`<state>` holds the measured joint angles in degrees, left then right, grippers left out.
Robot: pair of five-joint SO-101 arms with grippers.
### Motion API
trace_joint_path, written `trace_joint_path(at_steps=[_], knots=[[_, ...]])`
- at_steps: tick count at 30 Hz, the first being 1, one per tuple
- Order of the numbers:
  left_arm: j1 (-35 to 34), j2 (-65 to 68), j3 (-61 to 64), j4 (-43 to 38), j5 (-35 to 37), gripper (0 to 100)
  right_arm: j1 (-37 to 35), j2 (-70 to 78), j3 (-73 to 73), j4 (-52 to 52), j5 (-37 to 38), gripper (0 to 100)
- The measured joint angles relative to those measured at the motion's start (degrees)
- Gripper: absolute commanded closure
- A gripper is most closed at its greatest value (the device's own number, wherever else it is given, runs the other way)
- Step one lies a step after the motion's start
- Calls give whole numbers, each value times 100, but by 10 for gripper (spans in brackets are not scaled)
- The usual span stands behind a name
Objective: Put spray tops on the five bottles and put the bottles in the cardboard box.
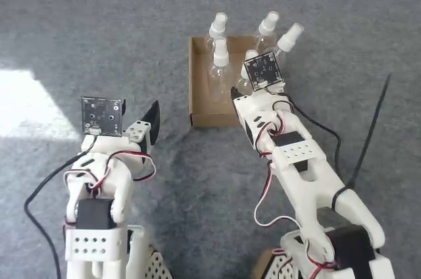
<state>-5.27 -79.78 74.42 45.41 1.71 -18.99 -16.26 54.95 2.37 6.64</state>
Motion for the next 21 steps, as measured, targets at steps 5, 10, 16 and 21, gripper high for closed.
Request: trace_joint_path(at_steps=[5, 10, 16, 21], knots=[[0, 0, 0, 0, 0, 794, 0, 0, 0, 0, 0, 811], [0, 0, 0, 0, 0, 794, 0, 0, 9, 0, 9, 810], [0, 0, 0, 0, 0, 794, 0, 0, 9, 0, 9, 810], [0, 0, 0, 0, 0, 794, 0, 0, 9, 0, 9, 770]])
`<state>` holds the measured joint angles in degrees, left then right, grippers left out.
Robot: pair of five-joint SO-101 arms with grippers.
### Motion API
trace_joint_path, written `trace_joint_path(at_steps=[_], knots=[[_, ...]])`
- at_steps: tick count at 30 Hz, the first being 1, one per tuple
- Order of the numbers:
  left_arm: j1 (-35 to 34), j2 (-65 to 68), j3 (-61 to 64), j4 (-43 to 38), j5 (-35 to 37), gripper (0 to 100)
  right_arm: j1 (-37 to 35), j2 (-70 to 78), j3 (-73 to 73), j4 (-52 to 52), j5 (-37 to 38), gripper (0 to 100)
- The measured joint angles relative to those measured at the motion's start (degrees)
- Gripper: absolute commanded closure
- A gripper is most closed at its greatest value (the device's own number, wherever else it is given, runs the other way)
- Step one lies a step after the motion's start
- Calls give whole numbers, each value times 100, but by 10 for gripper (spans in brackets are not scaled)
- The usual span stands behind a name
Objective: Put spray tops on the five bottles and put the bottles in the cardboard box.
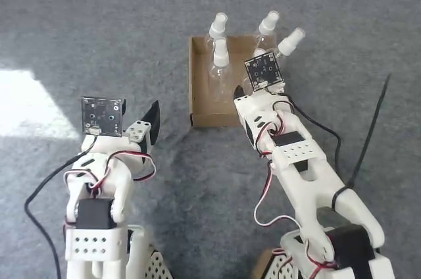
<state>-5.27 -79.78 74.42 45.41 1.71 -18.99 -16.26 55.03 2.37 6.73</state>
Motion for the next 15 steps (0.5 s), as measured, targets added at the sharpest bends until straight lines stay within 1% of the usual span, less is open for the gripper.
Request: trace_joint_path(at_steps=[4, 15], knots=[[0, 0, 0, 0, 0, 794, 0, 0, 0, 0, 0, 682], [0, 0, 0, 0, 0, 794, -114, 0, 0, 0, 35, 700]])
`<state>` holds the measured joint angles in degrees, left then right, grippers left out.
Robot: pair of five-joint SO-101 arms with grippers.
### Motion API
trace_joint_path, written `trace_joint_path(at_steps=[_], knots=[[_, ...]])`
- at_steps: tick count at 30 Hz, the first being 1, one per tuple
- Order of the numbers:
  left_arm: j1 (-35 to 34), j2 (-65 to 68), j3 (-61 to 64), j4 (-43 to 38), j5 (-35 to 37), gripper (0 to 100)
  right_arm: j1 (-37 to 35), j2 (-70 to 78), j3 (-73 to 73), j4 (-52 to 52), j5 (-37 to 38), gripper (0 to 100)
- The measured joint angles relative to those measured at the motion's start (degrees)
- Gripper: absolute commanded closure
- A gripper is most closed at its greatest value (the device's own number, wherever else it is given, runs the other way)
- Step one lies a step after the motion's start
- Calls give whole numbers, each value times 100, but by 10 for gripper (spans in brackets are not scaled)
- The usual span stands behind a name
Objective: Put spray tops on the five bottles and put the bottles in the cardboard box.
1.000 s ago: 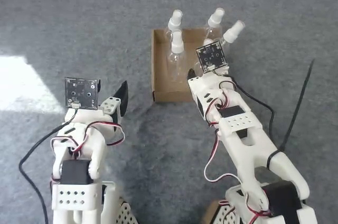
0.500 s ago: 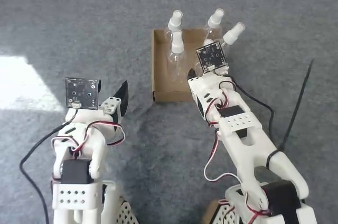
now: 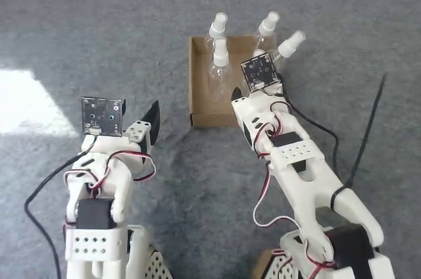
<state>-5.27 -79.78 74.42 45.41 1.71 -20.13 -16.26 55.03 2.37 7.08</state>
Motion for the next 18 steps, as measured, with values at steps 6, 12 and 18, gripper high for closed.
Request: trace_joint_path(at_steps=[6, 12, 18], knots=[[0, 0, 0, 0, 0, 794, 0, -246, 0, 26, 0, 700], [0, 0, 0, 0, 0, 794, 9, -923, 0, 492, 0, 701], [0, 0, 0, 0, 0, 794, 9, -1556, 0, 554, 0, 701]])
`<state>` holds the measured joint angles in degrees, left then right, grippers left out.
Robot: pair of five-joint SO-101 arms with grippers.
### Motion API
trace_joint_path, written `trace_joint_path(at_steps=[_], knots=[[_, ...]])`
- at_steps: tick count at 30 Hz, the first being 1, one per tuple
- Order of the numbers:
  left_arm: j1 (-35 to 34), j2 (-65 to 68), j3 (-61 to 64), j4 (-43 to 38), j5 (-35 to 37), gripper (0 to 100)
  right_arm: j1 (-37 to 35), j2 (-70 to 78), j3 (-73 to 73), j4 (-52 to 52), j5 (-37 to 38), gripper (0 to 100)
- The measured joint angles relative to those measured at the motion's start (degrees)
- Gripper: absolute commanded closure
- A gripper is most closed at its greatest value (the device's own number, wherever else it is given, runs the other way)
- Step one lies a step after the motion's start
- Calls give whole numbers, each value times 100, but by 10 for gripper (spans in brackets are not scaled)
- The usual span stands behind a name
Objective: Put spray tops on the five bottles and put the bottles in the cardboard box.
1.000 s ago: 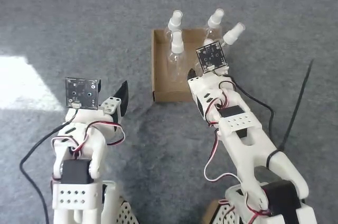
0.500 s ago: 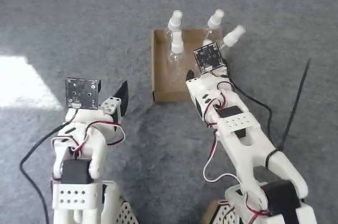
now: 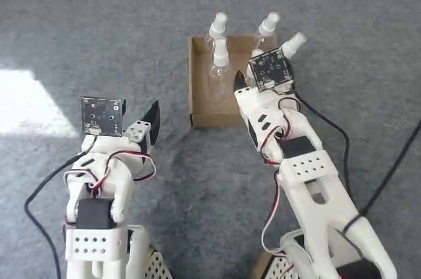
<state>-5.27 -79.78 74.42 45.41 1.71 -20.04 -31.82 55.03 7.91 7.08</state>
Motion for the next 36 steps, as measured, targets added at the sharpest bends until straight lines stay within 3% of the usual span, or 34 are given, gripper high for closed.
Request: trace_joint_path(at_steps=[13, 22, 28, 30, 36], knots=[[0, 0, 0, 0, 0, 794, -9, -2444, 35, 2479, 0, 702], [-18, 0, 0, 0, 0, 793, -18, -4185, 1275, 4220, 0, 703], [-914, -70, 88, 53, 0, 791, 0, -5565, 2330, 4774, 97, 705], [-1327, -325, 281, 53, -44, 791, 141, -6013, 2488, 4870, 369, 745], [-1864, -1855, 1407, 88, -615, 793, 703, -7068, 3051, 5169, 756, 998]])
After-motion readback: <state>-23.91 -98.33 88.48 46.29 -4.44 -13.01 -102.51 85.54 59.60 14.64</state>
